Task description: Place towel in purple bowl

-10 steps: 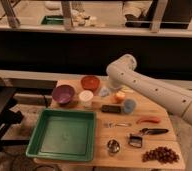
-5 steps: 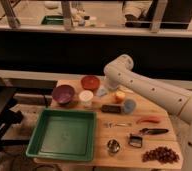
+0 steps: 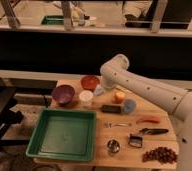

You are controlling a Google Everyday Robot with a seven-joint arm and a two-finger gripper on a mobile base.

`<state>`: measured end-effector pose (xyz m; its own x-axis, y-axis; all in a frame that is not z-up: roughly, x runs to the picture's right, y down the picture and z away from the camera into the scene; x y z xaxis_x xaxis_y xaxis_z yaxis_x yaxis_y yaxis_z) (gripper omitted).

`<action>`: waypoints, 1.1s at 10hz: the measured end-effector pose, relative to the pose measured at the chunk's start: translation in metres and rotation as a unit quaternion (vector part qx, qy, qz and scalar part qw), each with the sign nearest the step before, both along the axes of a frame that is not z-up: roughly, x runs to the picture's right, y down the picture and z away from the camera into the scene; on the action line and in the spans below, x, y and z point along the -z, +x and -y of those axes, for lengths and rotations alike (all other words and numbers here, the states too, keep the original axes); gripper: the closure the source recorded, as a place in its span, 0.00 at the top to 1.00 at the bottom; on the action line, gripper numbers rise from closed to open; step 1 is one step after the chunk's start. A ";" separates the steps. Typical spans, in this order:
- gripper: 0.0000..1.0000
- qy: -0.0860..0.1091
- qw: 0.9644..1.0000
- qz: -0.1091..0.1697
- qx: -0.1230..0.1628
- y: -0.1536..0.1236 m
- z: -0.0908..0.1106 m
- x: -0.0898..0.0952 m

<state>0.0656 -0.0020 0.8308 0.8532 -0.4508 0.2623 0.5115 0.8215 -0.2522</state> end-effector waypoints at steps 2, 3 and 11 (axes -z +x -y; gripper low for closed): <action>0.13 0.004 1.000 0.001 0.003 0.000 0.002 -0.001; 0.15 0.018 1.000 -0.003 0.001 0.000 0.003 0.002; 0.00 0.083 0.994 0.058 0.031 -0.070 0.032 0.055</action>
